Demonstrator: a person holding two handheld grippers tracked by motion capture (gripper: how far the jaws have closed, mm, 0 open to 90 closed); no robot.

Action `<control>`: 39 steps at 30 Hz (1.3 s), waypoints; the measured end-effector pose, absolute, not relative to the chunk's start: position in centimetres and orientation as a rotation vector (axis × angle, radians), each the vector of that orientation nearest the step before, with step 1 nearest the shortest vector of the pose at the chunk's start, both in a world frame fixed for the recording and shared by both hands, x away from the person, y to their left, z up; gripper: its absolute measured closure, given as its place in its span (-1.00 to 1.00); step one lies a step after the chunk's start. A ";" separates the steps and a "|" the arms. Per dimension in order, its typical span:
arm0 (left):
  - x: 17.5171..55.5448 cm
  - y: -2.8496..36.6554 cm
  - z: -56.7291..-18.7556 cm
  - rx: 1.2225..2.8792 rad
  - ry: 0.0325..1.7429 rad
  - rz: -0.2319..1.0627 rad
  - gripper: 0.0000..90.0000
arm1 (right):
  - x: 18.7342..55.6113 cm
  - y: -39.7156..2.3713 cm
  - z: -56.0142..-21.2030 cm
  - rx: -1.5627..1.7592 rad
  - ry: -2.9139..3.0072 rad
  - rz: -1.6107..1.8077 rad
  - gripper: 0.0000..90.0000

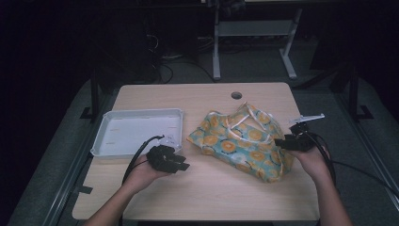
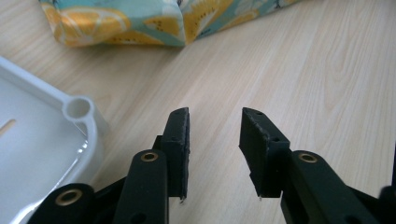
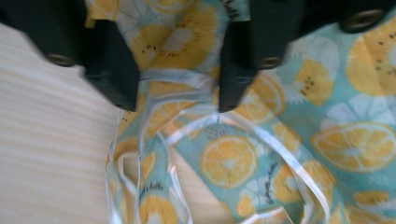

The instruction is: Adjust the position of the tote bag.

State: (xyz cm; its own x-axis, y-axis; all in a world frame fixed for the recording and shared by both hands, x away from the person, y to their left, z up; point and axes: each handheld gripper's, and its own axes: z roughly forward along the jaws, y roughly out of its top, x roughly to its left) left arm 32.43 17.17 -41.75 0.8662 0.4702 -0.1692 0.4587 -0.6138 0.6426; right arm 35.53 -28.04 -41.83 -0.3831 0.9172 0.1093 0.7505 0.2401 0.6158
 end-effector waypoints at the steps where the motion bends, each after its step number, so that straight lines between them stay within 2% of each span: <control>1: 32.5 17.1 -41.6 2.316 0.673 0.022 0.38 | 35.5 -28.1 -42.0 1.563 2.246 0.875 0.37; 4: 32.9 16.8 -41.0 2.306 0.675 0.021 0.35 | 35.6 -28.2 -42.6 1.549 2.264 0.844 0.74; 6: 33.1 16.6 -40.6 2.305 0.668 0.030 0.33 | 35.6 -28.1 -42.9 1.545 2.272 0.819 0.91; 16: 36.8 14.8 -37.3 2.258 0.699 0.083 0.26 | 35.3 -28.3 -42.5 1.511 2.256 0.804 0.97; 18: 38.0 14.2 -36.7 2.254 0.713 0.096 0.24 | 35.2 -28.4 -42.4 1.518 2.242 0.800 0.76; 20: 39.3 13.5 -36.3 2.242 0.730 0.112 0.22 | 35.0 -28.5 -42.3 1.523 2.234 0.813 0.38; 23: 41.3 12.5 -35.9 2.262 0.736 0.144 0.17 | 34.8 -28.5 -42.0 1.543 2.216 0.812 0.11; 27: 43.9 10.9 -36.0 2.275 0.750 0.164 0.09 | 34.7 -28.5 -42.1 1.573 2.209 0.801 -0.05; 29: 45.1 10.0 -36.3 2.273 0.766 0.168 0.05 | 34.7 -28.4 -42.4 1.591 2.216 0.793 -0.05; 31: 46.2 9.2 -36.8 2.295 0.769 0.171 0.03 | 34.8 -28.4 -42.9 1.606 2.228 0.771 0.01; 39: 49.0 7.0 -39.6 2.329 0.819 0.145 -0.07 | 35.0 -28.6 -44.2 1.640 2.269 0.732 0.61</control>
